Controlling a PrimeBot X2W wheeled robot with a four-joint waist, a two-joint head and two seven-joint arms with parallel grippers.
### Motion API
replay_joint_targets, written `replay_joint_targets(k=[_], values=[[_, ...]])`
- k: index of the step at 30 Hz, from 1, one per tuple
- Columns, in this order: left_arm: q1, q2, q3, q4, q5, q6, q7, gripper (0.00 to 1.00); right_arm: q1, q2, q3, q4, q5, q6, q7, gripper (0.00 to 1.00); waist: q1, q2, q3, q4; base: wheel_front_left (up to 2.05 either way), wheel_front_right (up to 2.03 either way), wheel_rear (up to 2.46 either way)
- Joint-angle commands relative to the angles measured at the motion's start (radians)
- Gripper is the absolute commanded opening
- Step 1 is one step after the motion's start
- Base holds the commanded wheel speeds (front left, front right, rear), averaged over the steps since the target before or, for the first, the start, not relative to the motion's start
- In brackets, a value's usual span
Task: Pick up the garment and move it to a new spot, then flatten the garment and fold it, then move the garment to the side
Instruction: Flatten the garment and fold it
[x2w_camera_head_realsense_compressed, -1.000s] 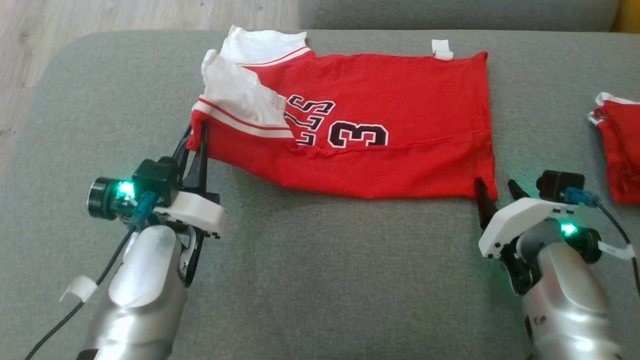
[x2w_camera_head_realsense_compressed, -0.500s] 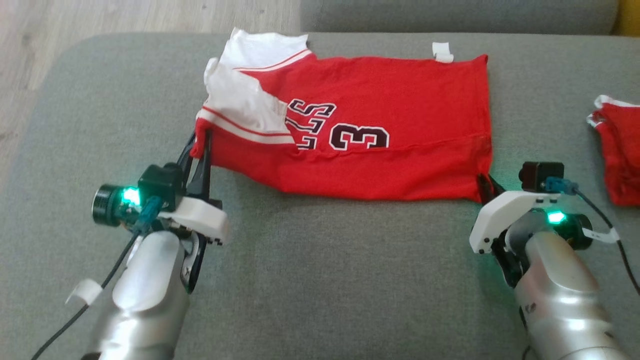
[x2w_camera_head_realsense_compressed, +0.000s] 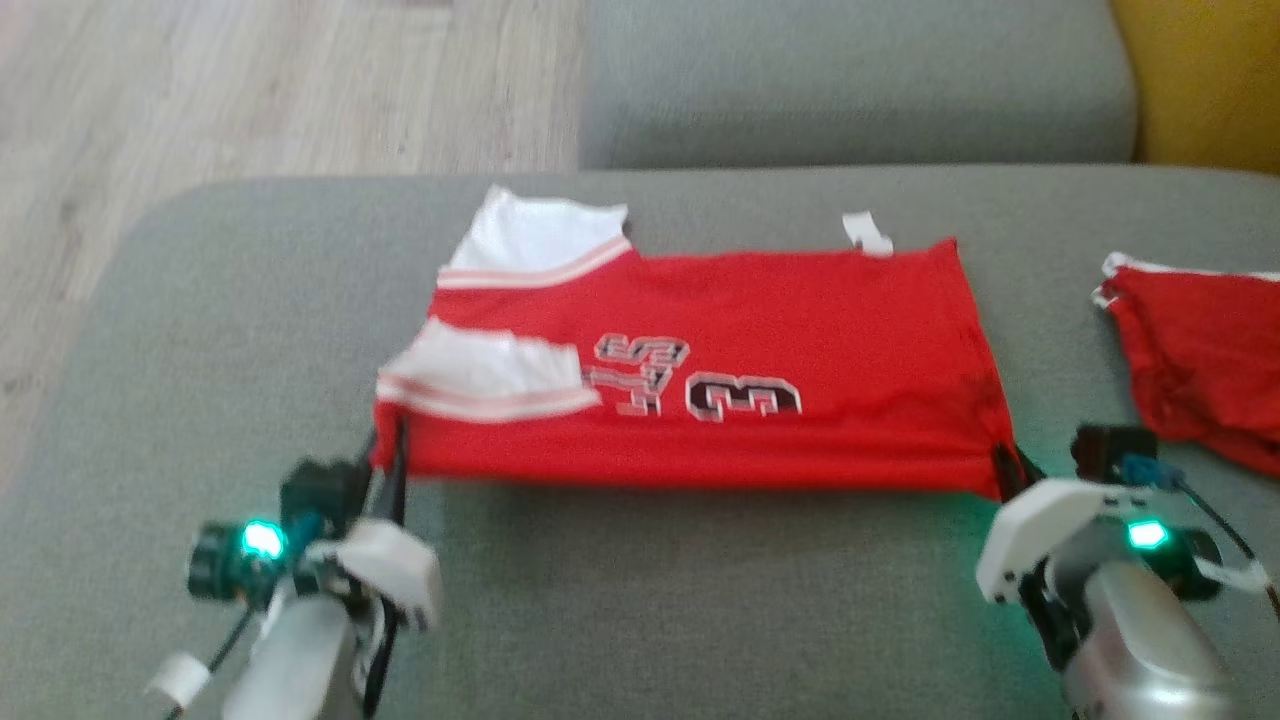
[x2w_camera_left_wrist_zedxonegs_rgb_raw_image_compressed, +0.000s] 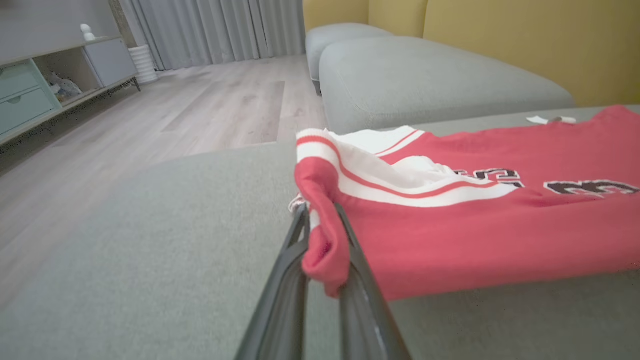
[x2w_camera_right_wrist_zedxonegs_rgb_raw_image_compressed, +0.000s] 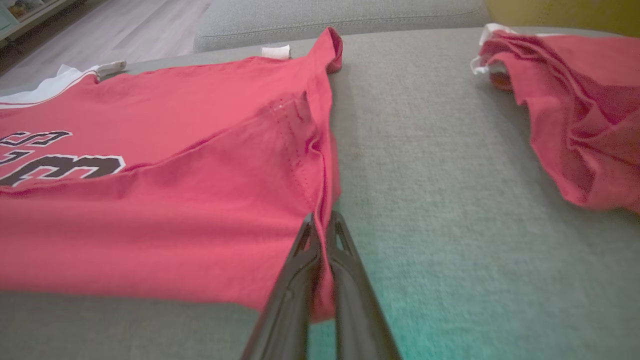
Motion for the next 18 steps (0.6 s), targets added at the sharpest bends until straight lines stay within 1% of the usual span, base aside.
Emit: replay_joint_targets(k=[1, 6, 9, 12, 16, 17, 18], values=[[-0.002, 0.040, 0.026, -0.018, -0.009, -0.003, 0.009, 0.00, 0.008, -0.029, 0.024, -0.051, 0.019, -0.001, 0.011, 0.00, 0.0002, 0.0000, -0.036, -0.011, 0.00, 0.00, 0.00], [0.075, 0.031, 0.027, -0.028, -0.051, -0.032, 0.053, 0.00, 0.107, -0.055, 0.043, -0.165, 0.080, -0.001, 0.068, 0.00, 0.0002, 0.0000, -0.065, -0.011, 0.00, 0.00, 0.00], [0.114, 0.035, 0.022, -0.050, -0.057, -0.031, 0.067, 0.00, 0.180, -0.069, 0.062, -0.260, 0.117, -0.001, 0.120, 0.00, 0.0002, 0.0000, -0.077, -0.013, 0.00, 0.00, 0.00], [0.151, 0.041, 0.017, -0.084, -0.061, -0.027, 0.078, 0.00, 0.251, -0.081, 0.055, -0.370, 0.145, -0.001, 0.168, 0.00, 0.0002, 0.0000, -0.085, -0.016, 0.00, 0.00, 0.00], [0.190, 0.048, 0.009, -0.137, -0.061, -0.016, 0.103, 0.00, 0.345, -0.070, 0.038, -0.504, 0.164, -0.001, 0.235, 0.00, 0.0002, 0.0000, -0.088, -0.019, 0.00, 0.00, 0.00], [0.190, 0.048, 0.009, -0.137, -0.061, -0.016, 0.103, 0.00, 0.345, -0.070, 0.038, -0.504, 0.164, -0.001, 0.235, 0.00, 0.0002, 0.0000, -0.088, -0.019, 0.00, 0.00, 0.00], [0.199, 0.049, 0.006, -0.152, -0.061, -0.013, 0.114, 0.00, 0.366, -0.064, 0.034, -0.533, 0.167, -0.001, 0.249, 0.00, 0.0002, 0.0000, -0.088, -0.020, 0.00, 0.00, 0.00]])
